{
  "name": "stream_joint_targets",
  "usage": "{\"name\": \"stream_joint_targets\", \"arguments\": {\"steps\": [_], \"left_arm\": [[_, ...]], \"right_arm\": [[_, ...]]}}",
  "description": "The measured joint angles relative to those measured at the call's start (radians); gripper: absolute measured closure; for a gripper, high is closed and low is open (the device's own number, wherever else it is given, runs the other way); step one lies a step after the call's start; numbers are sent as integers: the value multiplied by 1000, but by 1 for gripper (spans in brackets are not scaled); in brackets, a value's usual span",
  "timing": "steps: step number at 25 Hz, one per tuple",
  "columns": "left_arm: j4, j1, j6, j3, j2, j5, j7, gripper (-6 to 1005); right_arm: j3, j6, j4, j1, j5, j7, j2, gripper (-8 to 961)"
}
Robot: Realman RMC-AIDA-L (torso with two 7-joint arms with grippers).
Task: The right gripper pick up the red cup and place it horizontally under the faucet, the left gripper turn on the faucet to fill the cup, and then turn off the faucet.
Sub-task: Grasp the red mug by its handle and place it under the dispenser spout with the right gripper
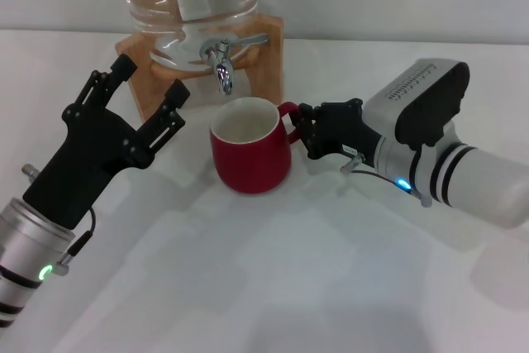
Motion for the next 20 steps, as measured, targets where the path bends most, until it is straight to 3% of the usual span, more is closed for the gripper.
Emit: {"name": "stream_joint_targets", "arguments": {"steps": [20], "left_arm": [[8,2,-2,0,0,0,-1,138]], "right_arm": [[-6,16,-2,-2,0,-3,0,766]]}}
